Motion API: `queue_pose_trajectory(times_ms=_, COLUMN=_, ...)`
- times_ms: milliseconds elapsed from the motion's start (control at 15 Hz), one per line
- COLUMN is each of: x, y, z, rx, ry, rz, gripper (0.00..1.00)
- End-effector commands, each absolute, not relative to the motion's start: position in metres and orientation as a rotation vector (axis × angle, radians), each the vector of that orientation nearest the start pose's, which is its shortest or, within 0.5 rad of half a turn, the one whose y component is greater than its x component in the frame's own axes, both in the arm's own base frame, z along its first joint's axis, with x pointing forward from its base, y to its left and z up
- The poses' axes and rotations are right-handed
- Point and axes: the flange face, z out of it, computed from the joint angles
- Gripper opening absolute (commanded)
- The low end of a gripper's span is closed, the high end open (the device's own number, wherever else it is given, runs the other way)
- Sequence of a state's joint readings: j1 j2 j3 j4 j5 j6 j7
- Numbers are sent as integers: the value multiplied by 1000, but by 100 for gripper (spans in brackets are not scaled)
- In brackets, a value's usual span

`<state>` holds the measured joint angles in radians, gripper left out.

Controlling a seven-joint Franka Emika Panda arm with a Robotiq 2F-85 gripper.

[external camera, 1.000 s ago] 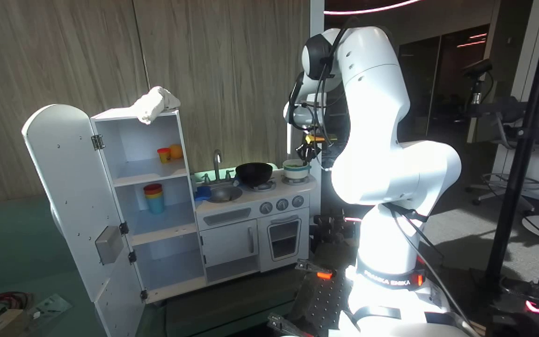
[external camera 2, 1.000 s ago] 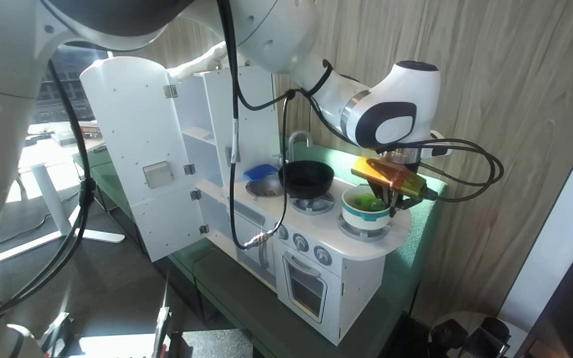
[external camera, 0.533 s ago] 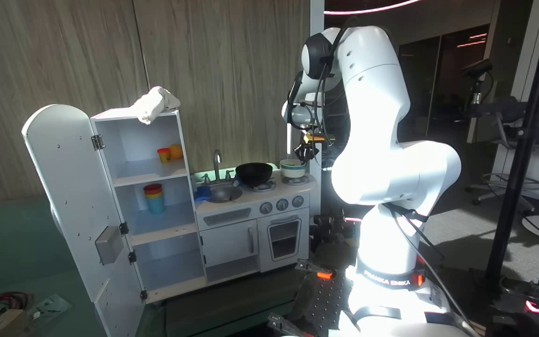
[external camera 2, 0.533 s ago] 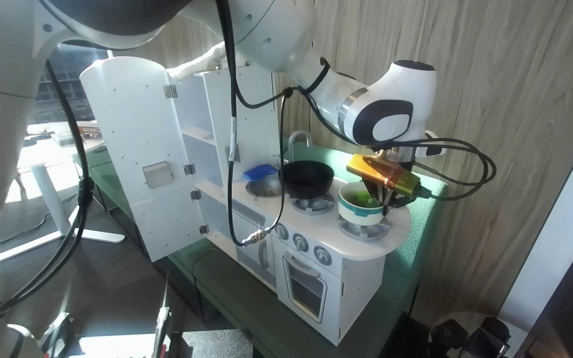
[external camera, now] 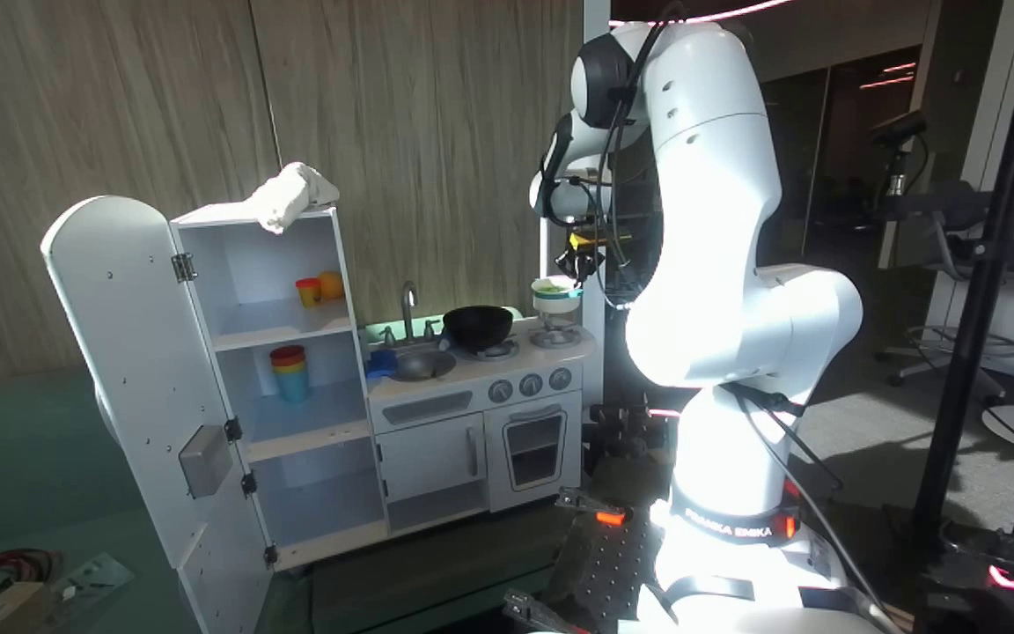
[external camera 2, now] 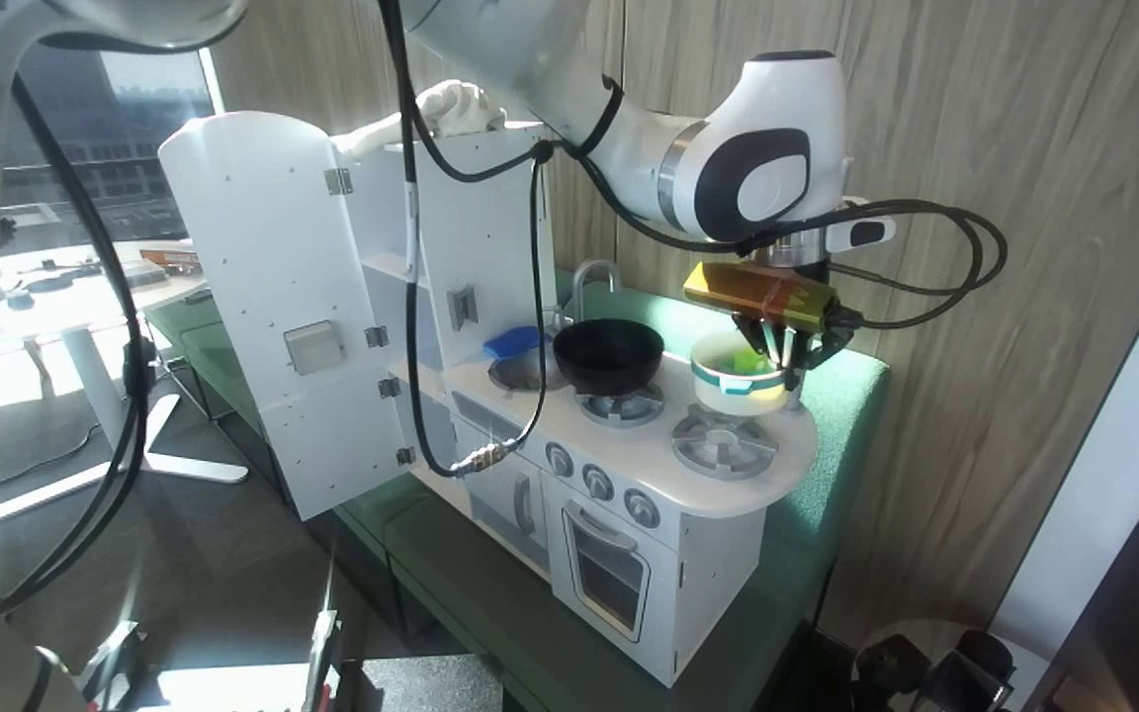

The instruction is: Put the plastic fruits in the bowl, then use the spoon to move them around

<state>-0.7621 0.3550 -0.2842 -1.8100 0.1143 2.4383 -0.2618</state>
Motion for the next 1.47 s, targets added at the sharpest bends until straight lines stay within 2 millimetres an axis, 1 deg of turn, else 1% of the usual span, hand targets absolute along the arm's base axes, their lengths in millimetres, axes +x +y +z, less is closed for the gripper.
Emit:
queue_pose_trajectory(times_ms=0, x=347, y=-544, z=426, rx=-3097, ry=1450, rz=-449, gripper=2)
queue_pose_trajectory(times_ms=133, x=356, y=-531, z=441, rx=-3151, ry=1491, rz=-459, gripper=2)
queue_pose_trajectory(times_ms=267, x=370, y=-514, z=457, rx=-3219, ry=1517, rz=-510, gripper=2)
queue_pose_trajectory(times_ms=533, x=405, y=-485, z=485, rx=-3387, ry=1612, rz=-586, gripper=2)
queue_pose_trajectory(times_ms=667, x=420, y=-467, z=493, rx=-3479, ry=1641, rz=-612, gripper=3)
queue_pose_trajectory(times_ms=800, x=435, y=-449, z=494, rx=-3565, ry=1647, rz=-618, gripper=3)
queue_pose_trajectory(times_ms=1000, x=455, y=-424, z=488, rx=-3668, ry=1627, rz=-613, gripper=2)
queue_pose_trajectory(times_ms=1133, x=467, y=-406, z=486, rx=-3724, ry=1609, rz=-672, gripper=2)
queue_pose_trajectory(times_ms=1267, x=476, y=-388, z=483, rx=-3780, ry=1547, rz=-724, gripper=2)
queue_pose_trajectory(times_ms=1400, x=484, y=-371, z=473, rx=-3824, ry=1471, rz=-761, gripper=2)
